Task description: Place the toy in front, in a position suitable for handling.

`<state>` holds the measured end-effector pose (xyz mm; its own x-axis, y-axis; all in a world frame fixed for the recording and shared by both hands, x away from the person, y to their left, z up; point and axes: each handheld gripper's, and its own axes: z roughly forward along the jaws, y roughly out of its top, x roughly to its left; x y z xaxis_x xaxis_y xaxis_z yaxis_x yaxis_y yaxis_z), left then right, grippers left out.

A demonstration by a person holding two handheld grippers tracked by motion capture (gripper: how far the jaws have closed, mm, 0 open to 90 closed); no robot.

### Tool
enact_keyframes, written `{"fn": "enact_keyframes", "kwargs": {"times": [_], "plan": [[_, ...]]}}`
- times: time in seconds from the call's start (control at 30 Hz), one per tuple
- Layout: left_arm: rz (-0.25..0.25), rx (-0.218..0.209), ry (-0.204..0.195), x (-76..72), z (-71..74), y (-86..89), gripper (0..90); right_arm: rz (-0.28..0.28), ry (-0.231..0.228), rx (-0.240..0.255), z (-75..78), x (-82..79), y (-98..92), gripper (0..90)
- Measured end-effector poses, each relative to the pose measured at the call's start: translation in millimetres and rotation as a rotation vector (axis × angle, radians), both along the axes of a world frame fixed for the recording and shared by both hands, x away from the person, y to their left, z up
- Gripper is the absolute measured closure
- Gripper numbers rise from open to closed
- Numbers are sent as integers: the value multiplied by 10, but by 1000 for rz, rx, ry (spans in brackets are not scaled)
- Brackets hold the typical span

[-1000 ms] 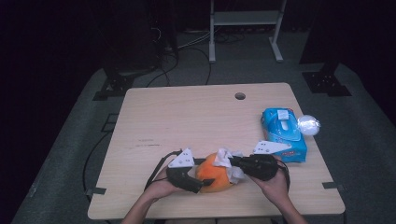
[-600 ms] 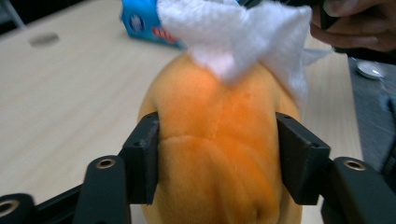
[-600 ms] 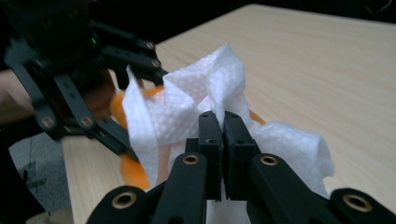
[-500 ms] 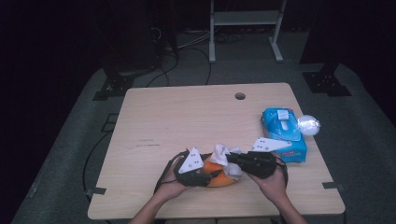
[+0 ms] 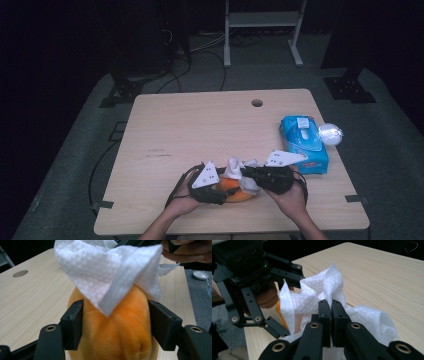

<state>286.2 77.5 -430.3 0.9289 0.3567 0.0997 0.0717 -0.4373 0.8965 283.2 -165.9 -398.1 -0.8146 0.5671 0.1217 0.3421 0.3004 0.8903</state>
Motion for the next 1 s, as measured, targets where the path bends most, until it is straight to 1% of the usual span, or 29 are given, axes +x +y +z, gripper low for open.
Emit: {"fn": "enact_keyframes", "kwargs": {"times": [0.03,0.07,0.1,0.13,0.17,0.2,0.23,0.3,0.33,0.4,0.47,0.53,0.57,0.63,0.77,0.83,0.9,0.93,0.97,1.0], "plan": [[5,-2,7,7,4,9,317,3,0,-3,-3,6,2,867],[11,-2,17,21,12,19,275,4,11,-2,-14,19,-7,868],[15,-5,35,38,24,36,241,1,11,-9,-31,28,-17,869],[22,-13,61,61,31,55,205,-3,11,-19,-46,32,-29,869],[22,-23,92,88,30,79,201,-9,14,-22,-58,36,-47,869],[13,-33,113,103,23,102,226,-11,20,-15,-61,44,-69,869],[11,-39,114,104,13,110,270,-13,27,-8,-56,51,-85,868],[8,-29,111,91,11,104,339,-19,20,-4,-27,42,-80,868],[1,-22,95,68,17,79,357,-17,14,-6,-12,30,-66,869],[-15,-12,75,35,26,35,374,0,-10,-15,22,-25,5,868],[-26,-18,61,-1,19,-13,376,47,-30,-15,47,-96,122,868],[-33,-3,46,-18,17,-23,375,83,-42,-32,58,-152,233,868],[-32,6,43,-17,16,-12,378,89,-55,-55,53,-171,286,869],[-28,0,51,-5,2,20,379,87,-52,-55,49,-161,278,868],[-16,5,68,33,-28,106,378,23,-24,-30,-5,-58,83,869],[-13,-5,78,55,-39,141,368,-13,-7,-26,-34,-16,-28,869],[-8,-14,88,74,-22,127,314,-28,14,-9,-54,7,-85,869],[-1,-12,86,80,-4,107,249,-28,16,-7,-61,2,-79,869],[7,-22,86,83,9,81,196,-24,11,-11,-59,-10,-54,869],[7,-34,90,84,16,62,171,-9,10,-8,-56,-24,-23,868]]}}
